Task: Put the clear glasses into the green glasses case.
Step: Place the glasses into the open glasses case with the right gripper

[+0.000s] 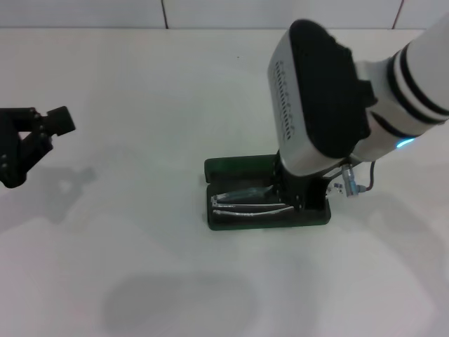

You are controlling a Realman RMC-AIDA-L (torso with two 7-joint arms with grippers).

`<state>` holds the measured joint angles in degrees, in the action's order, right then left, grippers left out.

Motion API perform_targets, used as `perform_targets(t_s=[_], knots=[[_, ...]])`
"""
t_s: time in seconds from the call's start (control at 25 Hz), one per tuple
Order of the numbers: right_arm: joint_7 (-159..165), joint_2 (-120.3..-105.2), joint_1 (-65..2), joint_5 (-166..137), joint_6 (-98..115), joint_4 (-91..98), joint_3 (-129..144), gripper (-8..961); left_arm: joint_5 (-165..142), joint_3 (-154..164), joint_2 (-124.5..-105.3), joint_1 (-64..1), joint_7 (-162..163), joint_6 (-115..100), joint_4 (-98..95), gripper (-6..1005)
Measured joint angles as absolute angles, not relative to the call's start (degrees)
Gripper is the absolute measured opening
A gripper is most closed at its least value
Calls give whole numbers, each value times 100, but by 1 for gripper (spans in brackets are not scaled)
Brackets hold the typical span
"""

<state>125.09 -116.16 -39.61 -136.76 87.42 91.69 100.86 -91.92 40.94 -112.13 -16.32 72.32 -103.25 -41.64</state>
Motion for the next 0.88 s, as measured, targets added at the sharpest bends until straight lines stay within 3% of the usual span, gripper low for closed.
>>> perform_targets(t_s=[0.32,0.88], knots=[[12576,-11621,-3774,-14051,8208,9100,10534,70,-9570,3868,-11089,-1357,7003,-10309,-4190,45],[12632,-11619,-3716,-14275,7637,8928,10917,69,-9773,3860,-11122,-1337,6931,-10319,-4190,48]])
